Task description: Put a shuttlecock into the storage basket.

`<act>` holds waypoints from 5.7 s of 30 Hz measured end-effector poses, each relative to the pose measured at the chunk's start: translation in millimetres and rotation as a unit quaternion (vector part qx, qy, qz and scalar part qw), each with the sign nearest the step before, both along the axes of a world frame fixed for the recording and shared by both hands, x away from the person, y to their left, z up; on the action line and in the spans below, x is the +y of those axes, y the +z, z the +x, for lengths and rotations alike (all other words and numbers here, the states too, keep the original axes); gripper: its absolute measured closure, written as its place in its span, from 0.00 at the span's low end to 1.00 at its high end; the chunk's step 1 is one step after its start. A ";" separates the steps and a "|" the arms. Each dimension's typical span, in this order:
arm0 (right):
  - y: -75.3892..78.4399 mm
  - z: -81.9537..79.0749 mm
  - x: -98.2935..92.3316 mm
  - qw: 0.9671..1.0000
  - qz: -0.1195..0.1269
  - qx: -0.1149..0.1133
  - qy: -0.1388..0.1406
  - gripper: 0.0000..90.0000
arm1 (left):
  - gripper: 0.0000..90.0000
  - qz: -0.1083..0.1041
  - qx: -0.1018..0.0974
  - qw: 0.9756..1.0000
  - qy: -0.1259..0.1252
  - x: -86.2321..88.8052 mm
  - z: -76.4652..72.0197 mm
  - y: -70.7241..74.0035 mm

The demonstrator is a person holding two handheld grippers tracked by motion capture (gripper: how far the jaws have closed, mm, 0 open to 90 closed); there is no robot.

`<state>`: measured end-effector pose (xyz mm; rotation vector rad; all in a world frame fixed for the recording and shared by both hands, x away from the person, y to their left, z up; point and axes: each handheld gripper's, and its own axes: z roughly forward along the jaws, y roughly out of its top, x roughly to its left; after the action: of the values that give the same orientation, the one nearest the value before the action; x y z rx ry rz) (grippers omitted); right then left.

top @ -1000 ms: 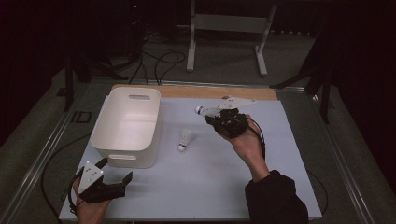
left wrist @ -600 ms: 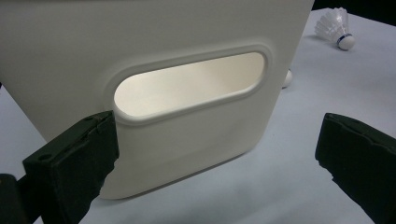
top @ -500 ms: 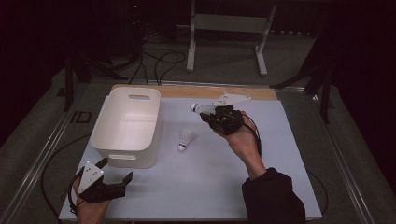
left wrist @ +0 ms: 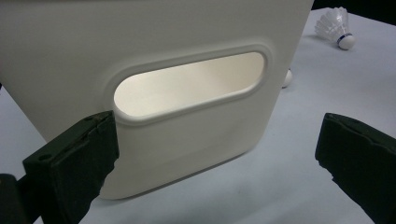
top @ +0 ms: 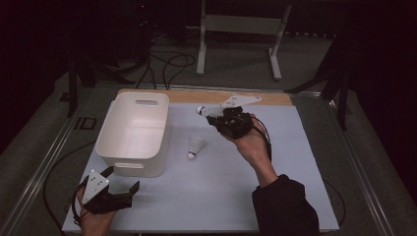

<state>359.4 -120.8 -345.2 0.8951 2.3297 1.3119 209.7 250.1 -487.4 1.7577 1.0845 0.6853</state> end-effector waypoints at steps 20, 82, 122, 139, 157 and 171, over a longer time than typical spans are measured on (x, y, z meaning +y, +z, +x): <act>4.9 0.0 10.9 1.000 0.007 -0.006 0.013 1.00 | 0.00 0.000 0.000 1.000 -0.002 -0.2 0.0 -0.1; 7.2 -0.3 50.7 0.999 0.019 -0.002 0.039 1.00 | 0.00 0.000 -0.001 1.000 -0.005 -0.1 0.0 -0.1; 5.2 1.1 79.7 0.998 0.024 0.005 0.063 1.00 | 0.00 0.001 0.001 1.000 -0.004 0.1 0.1 -0.1; 2.6 1.3 90.6 0.997 0.028 0.007 0.069 1.00 | 0.00 0.001 0.001 1.000 -0.004 0.2 0.1 -0.1; 1.2 -0.1 105.2 0.996 0.029 0.006 0.079 0.99 | 0.00 0.001 -0.002 1.000 -0.003 0.6 -0.2 0.0; 0.4 -3.2 116.9 0.995 0.032 0.006 0.090 0.99 | 0.00 0.001 -0.003 1.000 -0.003 0.8 -0.2 0.2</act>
<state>356.2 -3.9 -344.8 0.7265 2.4384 1.4621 209.5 251.0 -487.3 1.7593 1.0735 0.6878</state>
